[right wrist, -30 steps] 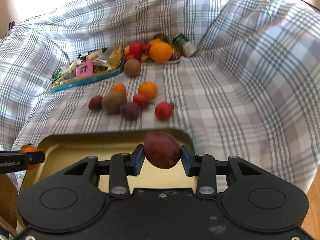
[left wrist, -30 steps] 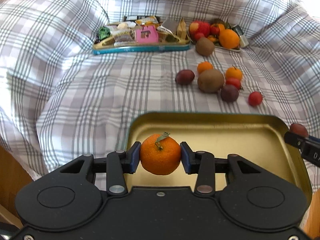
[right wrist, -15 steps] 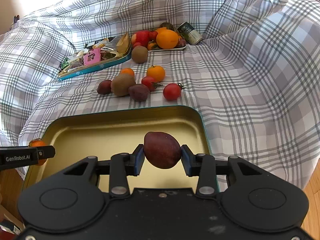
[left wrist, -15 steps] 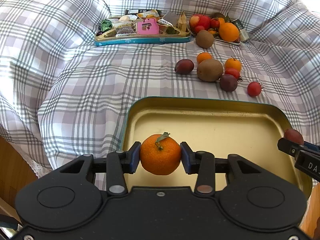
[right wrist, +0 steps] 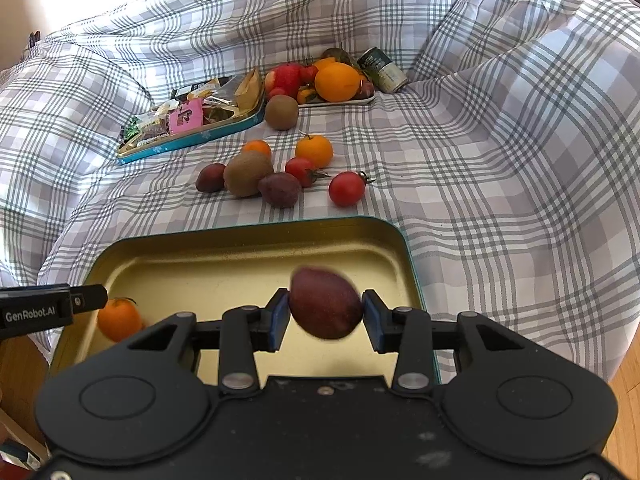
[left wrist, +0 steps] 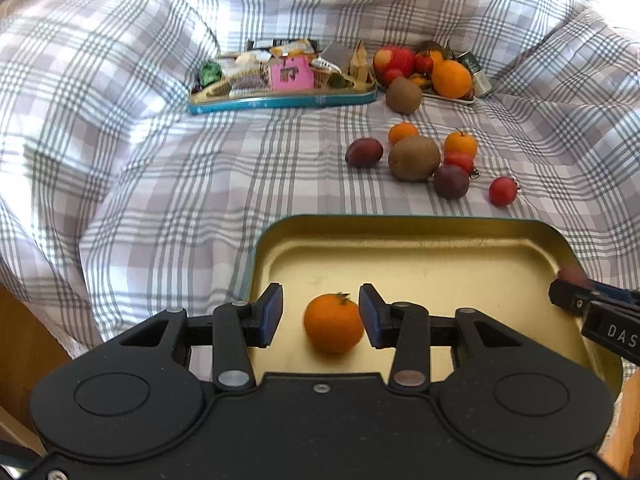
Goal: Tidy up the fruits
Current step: 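Release the tangerine into the tray while the right tool drops the plum in, then move both open tools back toward the remaining fruits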
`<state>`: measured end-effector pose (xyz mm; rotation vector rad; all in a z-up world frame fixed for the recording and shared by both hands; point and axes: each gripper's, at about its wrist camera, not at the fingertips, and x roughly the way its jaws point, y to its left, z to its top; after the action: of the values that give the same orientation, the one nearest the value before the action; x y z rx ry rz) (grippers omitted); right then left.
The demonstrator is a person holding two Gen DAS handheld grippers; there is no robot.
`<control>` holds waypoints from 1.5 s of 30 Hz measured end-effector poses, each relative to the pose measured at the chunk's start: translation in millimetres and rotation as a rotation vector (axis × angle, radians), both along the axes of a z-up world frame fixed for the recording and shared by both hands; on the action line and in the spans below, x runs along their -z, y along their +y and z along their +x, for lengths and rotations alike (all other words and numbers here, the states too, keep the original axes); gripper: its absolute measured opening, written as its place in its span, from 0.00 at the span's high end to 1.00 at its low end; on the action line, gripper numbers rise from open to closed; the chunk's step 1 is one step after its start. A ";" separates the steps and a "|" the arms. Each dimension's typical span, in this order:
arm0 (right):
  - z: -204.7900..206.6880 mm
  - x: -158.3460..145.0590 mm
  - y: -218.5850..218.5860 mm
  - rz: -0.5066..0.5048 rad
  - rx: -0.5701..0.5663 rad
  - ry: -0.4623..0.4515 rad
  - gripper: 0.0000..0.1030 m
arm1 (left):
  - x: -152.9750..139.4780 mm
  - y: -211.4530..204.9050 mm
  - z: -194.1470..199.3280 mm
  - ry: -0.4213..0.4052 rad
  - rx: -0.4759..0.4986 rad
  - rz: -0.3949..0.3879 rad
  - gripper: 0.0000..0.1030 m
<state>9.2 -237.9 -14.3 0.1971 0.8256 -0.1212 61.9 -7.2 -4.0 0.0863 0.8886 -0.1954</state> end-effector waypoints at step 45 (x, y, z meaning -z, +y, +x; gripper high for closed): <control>3.2 2.1 1.8 -0.030 0.071 -0.069 0.38 | 13.0 1.3 7.7 0.074 -0.056 0.013 0.51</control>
<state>12.4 -236.1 -16.5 0.2015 0.7475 -0.1918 69.5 -6.0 -17.0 0.0669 0.9651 -0.1415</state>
